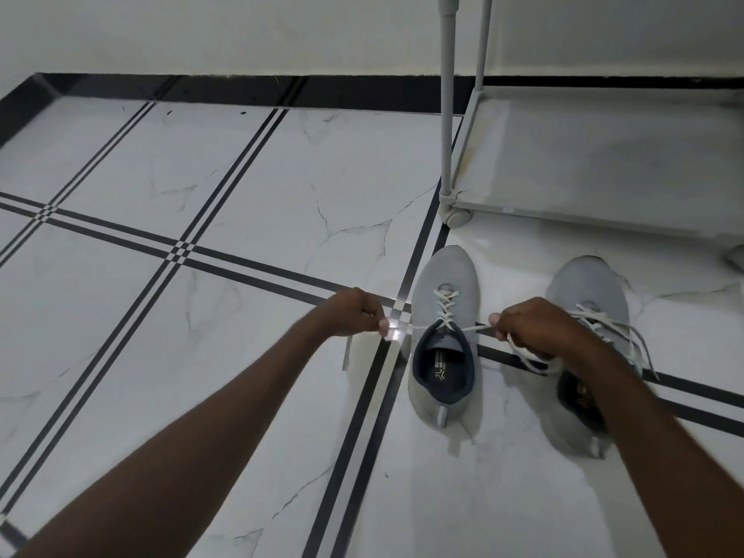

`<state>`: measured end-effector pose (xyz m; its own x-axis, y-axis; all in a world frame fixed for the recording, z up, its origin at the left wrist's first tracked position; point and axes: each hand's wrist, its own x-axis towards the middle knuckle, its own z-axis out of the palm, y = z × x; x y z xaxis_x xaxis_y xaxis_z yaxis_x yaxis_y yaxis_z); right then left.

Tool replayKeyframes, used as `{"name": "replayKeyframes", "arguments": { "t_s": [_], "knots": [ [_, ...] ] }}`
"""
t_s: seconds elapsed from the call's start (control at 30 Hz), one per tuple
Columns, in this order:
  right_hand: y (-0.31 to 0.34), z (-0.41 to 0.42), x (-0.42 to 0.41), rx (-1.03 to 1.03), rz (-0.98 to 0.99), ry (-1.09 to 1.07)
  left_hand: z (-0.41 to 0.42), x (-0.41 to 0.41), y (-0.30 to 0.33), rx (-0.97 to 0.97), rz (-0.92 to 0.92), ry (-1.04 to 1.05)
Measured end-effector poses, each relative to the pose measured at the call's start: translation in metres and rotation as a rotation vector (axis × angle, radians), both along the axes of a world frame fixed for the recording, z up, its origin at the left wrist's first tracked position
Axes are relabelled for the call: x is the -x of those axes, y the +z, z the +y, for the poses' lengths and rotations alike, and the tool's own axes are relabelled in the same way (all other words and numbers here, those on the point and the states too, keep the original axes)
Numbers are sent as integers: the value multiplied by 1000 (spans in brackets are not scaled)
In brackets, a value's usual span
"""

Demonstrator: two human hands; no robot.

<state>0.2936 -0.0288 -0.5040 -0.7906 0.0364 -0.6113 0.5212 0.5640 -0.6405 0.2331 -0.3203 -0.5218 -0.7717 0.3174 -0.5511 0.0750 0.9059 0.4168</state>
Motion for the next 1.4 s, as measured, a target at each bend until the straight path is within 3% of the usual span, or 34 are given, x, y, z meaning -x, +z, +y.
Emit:
{"name": "replayKeyframes", "arguments": {
  "t_s": [0.07, 0.17, 0.27, 0.33, 0.37, 0.5, 0.57, 0.67, 0.77, 0.87, 0.9, 0.97, 1.03, 1.07, 1.2, 1.27, 1.4],
  "knots": [
    [23, 6, 11, -58, -32, 117, -1, 7, 9, 177, 59, -35],
    [53, 7, 26, -101, -9, 222, 19, 9, 22, 435, 403, -67],
    [79, 5, 39, -159, 107, 316, 54, 5, 33, 461, 658, 63],
    [92, 5, 49, -188, 199, 351, 71, 6, 34, 271, 713, 123],
    [97, 5, 54, -203, 239, 366, 77, 6, 34, 78, 647, 171],
    [105, 0, 73, -270, 334, 469, 95, 3, 42, -822, 50, 501],
    [100, -5, 82, -304, 398, 478, 103, 1, 47, -935, -214, 497],
    [80, -12, 94, -350, 517, 391, 107, 4, 52, -791, -304, 297],
    [55, -21, 94, -422, 700, 321, 102, 12, 51, -688, -165, 311],
    [26, -26, 81, -402, 865, -14, 92, 22, 48, -657, -113, 354],
    [17, -27, 76, -324, 824, -175, 89, 25, 48, -660, -126, 342],
    [4, -33, 70, 111, 524, -361, 83, 27, 50, -684, -175, 303],
    [-2, -40, 62, 540, 213, -313, 80, 28, 55, -695, -206, 257],
    [-3, -42, 60, 617, 157, -244, 78, 28, 58, -686, -205, 230],
    [-8, -45, 61, 614, 155, -138, 75, 36, 65, -464, -45, 15],
    [-9, -43, 63, 630, 112, -132, 78, 35, 66, -288, 205, -147],
    [-9, -44, 64, 555, 69, -49, 91, 19, 49, -135, 608, -331]
  ]
}}
